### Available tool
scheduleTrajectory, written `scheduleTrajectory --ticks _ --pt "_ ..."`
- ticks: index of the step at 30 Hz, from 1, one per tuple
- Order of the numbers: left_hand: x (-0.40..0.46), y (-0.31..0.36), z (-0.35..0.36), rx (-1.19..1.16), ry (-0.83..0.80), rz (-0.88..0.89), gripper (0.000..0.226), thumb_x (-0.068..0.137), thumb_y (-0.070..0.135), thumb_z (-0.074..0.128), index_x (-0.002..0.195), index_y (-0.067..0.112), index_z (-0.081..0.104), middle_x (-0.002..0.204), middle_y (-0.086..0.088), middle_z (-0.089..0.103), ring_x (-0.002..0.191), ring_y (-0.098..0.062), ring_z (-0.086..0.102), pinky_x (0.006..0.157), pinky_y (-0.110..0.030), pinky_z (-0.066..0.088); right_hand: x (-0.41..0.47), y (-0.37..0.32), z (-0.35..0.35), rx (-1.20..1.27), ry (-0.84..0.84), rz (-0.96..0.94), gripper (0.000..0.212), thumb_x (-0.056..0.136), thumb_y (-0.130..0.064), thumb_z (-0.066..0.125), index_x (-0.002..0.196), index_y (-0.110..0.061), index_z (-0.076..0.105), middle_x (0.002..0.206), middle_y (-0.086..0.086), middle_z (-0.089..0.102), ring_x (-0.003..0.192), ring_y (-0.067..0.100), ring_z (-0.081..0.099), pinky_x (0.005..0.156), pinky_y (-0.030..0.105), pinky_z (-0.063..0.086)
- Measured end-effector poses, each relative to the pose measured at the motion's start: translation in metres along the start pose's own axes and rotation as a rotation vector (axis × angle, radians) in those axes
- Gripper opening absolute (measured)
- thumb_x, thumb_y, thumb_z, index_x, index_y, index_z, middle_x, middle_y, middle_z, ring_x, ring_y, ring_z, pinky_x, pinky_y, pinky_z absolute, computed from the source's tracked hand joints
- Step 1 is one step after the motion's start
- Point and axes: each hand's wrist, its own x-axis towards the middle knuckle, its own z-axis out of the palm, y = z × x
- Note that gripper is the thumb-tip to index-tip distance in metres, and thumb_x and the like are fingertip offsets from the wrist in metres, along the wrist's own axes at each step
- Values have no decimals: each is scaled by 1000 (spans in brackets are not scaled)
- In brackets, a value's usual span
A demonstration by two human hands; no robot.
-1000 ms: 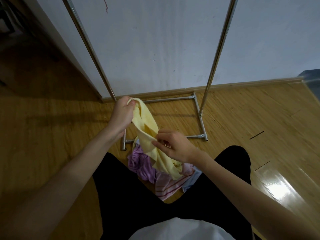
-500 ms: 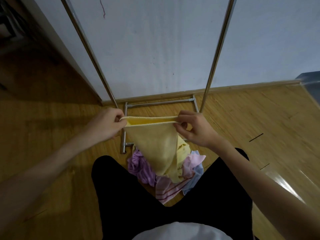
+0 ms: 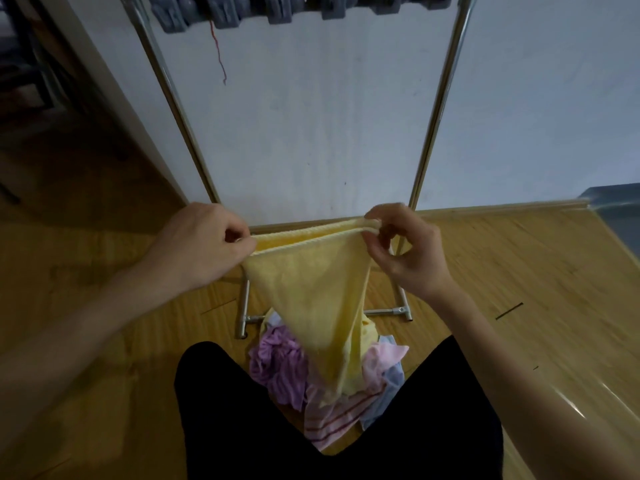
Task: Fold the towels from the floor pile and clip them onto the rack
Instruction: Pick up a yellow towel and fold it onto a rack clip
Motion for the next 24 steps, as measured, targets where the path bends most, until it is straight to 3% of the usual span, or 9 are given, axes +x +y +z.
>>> scheduleTrajectory --ticks 3,7,12,16,20,24 --pt "4 -2 -1 48 -30 25 17 90 22 58 94 16 73 85 5 65 77 -8 58 70 -35 54 2 -1 1 -80 -9 -30 36 86 -3 67 120 -3 56 76 0 58 66 12 56 64 24 51" --pt "10 -2 0 -7 -100 117 21 94 14 51 103 21 69 91 10 62 85 -2 55 74 -27 47 4 5 4 -172 -40 -116 23 89 0 61 113 -1 63 83 5 59 71 14 54 65 27 49" --pt "9 4 3 -257 -214 204 47 94 0 43 120 38 52 89 10 58 84 -5 56 67 -24 44 6 5 10 -102 12 1 16 96 -8 51 108 -5 60 91 1 60 79 14 57 69 33 49" --pt "8 9 3 -248 -395 340 55 94 9 34 132 47 43 109 14 54 99 -5 53 81 -19 42 8 1 17 -34 19 78 14 98 -10 48 105 -5 58 92 0 60 80 8 56 71 24 47" --pt "10 11 2 -137 -574 336 60 77 9 29 121 42 54 108 19 44 103 0 46 83 -18 37 8 -1 20 -40 7 80 15 98 -8 48 108 -3 59 95 2 62 82 7 56 73 19 45" --pt "16 9 7 -93 -659 217 63 77 18 31 139 31 40 124 15 42 114 2 40 89 -7 29 6 -2 22 -35 17 78 16 97 -9 51 108 -5 61 94 1 63 79 4 56 70 14 43"
